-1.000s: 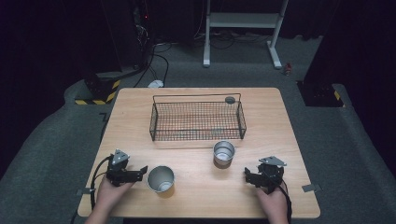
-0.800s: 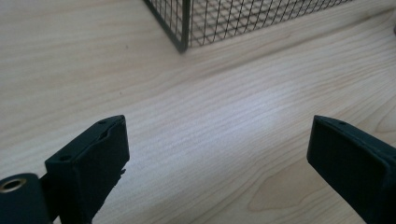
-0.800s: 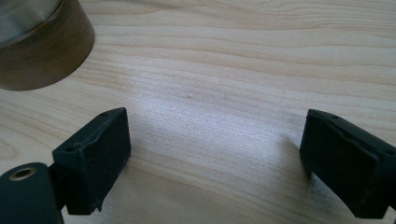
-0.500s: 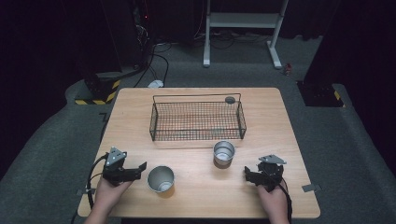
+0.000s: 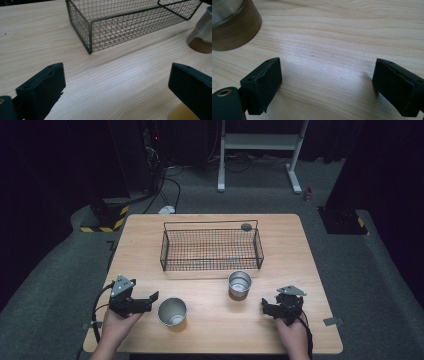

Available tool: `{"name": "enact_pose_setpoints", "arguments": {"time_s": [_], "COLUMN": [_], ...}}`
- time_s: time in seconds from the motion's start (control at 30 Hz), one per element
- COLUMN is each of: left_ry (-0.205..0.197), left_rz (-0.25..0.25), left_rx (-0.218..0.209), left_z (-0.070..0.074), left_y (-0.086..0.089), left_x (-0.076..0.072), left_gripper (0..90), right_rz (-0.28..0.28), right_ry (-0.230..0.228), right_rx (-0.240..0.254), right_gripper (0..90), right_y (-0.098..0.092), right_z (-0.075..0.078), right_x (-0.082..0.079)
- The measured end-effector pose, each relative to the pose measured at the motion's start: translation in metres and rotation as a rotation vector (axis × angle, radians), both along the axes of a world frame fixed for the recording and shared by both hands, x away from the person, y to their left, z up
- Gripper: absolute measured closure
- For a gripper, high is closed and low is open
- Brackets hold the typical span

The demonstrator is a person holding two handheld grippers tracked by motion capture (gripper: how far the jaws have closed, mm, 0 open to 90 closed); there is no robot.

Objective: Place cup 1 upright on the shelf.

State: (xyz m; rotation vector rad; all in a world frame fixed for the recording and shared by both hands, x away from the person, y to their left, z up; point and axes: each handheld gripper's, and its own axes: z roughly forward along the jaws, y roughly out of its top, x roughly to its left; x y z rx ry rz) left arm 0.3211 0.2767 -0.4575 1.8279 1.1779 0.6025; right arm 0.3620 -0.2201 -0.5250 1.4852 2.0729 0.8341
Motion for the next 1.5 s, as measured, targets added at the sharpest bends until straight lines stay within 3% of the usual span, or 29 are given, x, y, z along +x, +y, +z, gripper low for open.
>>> {"name": "enact_pose_setpoints", "arguments": {"time_s": [0.13, 0.37, 0.67, 0.8, 1.3, 1.4, 1.5], "left_ry": [-0.031, -0.043, -0.062, -0.064, -0.064, -0.066, -0.057], "left_rz": [-0.010, -0.039, -0.104, -0.146, -0.251, -0.274, -0.303], "left_rx": [-0.024, -0.049, -0.072, -0.103, -0.095, -0.110, -0.095], "left_z": [0.008, 0.015, 0.023, 0.024, 0.021, 0.020, 0.016], "left_y": [0.001, -0.005, -0.018, -0.027, -0.051, -0.057, -0.064], "left_x": [-0.005, -0.010, -0.020, -0.023, -0.038, -0.040, -0.040], "left_gripper": [0.6, 0.6, 0.6, 0.6, 0.6, 0.6, 0.6], "right_rz": [0.000, 0.000, 0.002, 0.008, 0.002, -0.002, -0.001], "right_ry": [0.000, 0.000, 0.001, 0.000, 0.000, 0.001, 0.001], "right_rx": [0.000, 0.000, 0.002, 0.000, 0.000, 0.000, 0.000], "right_gripper": [9.0, 8.9, 8.9, 8.9, 8.9, 9.0, 9.0], "right_y": [0.000, 0.000, 0.000, 0.002, 0.004, 0.004, 0.004], "right_z": [0.000, 0.000, 0.000, 0.000, 0.000, 0.000, 0.000], "right_x": [0.000, 0.000, 0.000, 0.002, 0.000, -0.001, -0.001]}}
